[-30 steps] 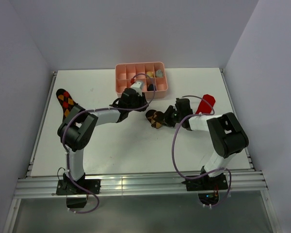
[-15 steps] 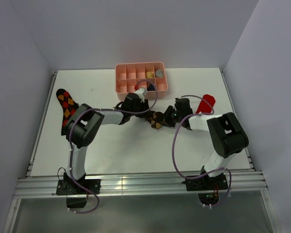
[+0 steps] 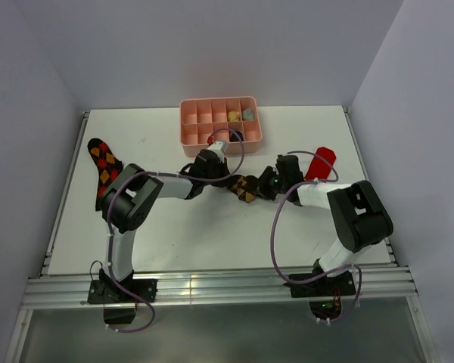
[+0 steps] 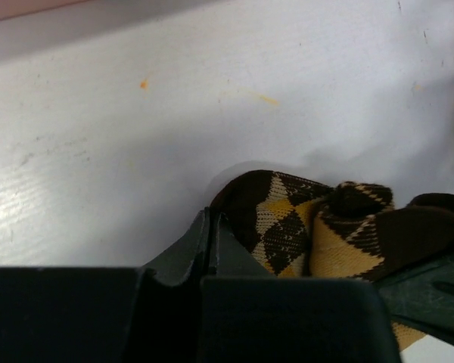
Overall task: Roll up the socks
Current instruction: Roll the sock at the center of the board.
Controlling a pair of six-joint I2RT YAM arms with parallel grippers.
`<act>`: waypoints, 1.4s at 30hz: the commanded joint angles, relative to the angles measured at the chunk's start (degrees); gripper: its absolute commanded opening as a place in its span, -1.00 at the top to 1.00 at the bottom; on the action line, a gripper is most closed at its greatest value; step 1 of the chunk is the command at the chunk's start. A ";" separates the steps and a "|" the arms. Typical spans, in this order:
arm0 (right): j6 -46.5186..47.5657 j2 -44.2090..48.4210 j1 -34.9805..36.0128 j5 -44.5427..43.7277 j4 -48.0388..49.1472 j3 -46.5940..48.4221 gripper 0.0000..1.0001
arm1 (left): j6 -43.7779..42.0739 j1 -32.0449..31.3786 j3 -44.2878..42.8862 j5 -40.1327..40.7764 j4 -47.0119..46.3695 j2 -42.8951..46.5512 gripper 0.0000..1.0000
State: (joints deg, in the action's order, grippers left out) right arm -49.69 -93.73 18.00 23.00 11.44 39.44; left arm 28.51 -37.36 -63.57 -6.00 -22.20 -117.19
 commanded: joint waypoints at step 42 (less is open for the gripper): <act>-4.27 -0.84 -0.95 -7.01 -15.31 5.65 1.00 | -27.36 -20.73 9.08 23.75 -18.68 4.95 -0.42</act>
State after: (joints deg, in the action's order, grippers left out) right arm -53.80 -93.71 16.88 18.65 0.23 43.99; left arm 6.17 -56.95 -51.27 13.91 -38.54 -111.48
